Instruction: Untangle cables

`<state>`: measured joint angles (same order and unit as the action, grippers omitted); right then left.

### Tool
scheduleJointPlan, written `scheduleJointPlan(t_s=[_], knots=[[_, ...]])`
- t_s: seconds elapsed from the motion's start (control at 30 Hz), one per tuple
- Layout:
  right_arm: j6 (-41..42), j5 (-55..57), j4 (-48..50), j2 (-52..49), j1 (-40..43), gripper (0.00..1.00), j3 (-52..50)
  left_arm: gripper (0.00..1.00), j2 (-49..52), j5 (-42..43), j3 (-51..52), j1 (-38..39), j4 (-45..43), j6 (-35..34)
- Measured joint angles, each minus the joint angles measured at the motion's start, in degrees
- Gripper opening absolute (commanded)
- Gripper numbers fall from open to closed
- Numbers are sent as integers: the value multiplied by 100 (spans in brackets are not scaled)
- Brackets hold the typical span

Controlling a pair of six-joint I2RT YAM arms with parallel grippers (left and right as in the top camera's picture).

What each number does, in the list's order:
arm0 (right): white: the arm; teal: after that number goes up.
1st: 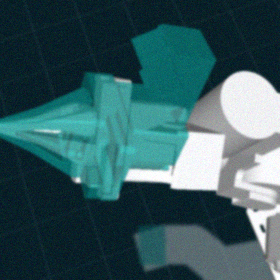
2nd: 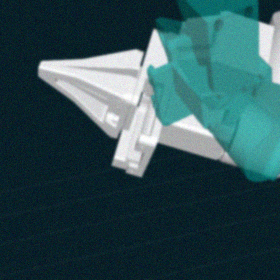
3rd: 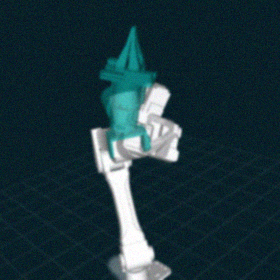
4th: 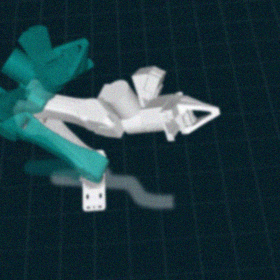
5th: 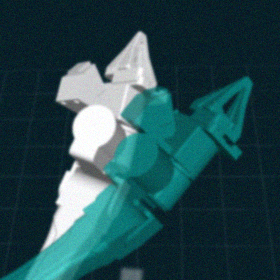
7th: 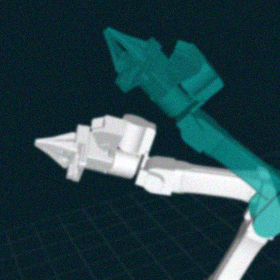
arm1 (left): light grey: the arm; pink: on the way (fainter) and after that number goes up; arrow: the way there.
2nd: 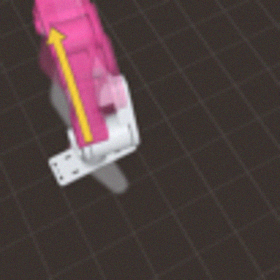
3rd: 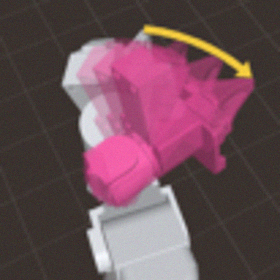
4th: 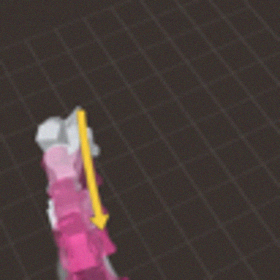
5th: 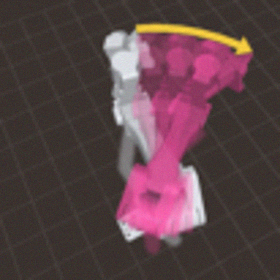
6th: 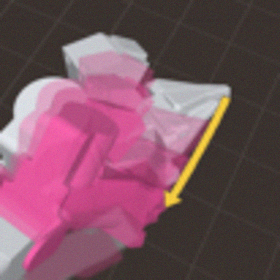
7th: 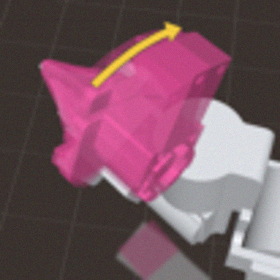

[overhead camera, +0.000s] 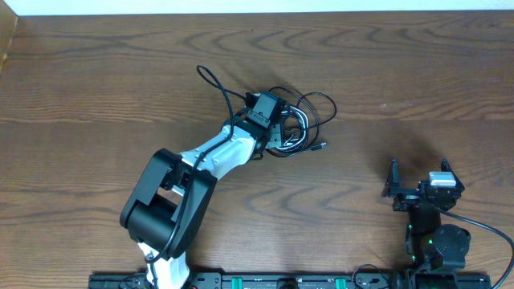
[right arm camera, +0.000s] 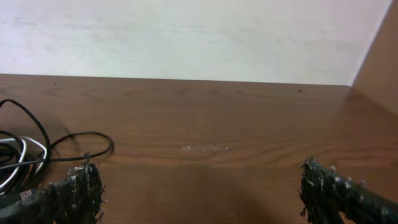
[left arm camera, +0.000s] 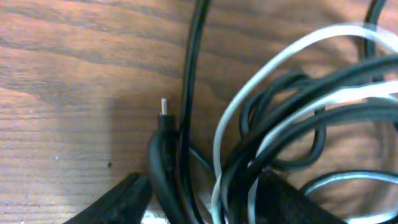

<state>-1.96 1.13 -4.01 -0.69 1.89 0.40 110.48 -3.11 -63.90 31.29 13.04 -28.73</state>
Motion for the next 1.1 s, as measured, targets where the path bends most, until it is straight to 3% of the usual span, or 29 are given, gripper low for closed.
scheduleJointPlan(t_s=[0.1,0.23,0.4,0.47,0.9,1.1], knots=[[0,0,-2,0,0,99,0,50,44,-35,-42,0,-4,31],[0,-2,-2,0,0,99,0,27,125,-46,-114,0,-52,2],[0,0,0,0,0,99,0,18,188,-44,-177,11,-63,-17],[0,0,-2,0,0,99,0,8,190,-59,-177,11,-66,-33],[0,0,-2,0,0,99,0,8,190,-66,-184,11,-46,-17],[0,-2,-2,0,0,99,0,8,-98,17,-120,9,520,-17]])
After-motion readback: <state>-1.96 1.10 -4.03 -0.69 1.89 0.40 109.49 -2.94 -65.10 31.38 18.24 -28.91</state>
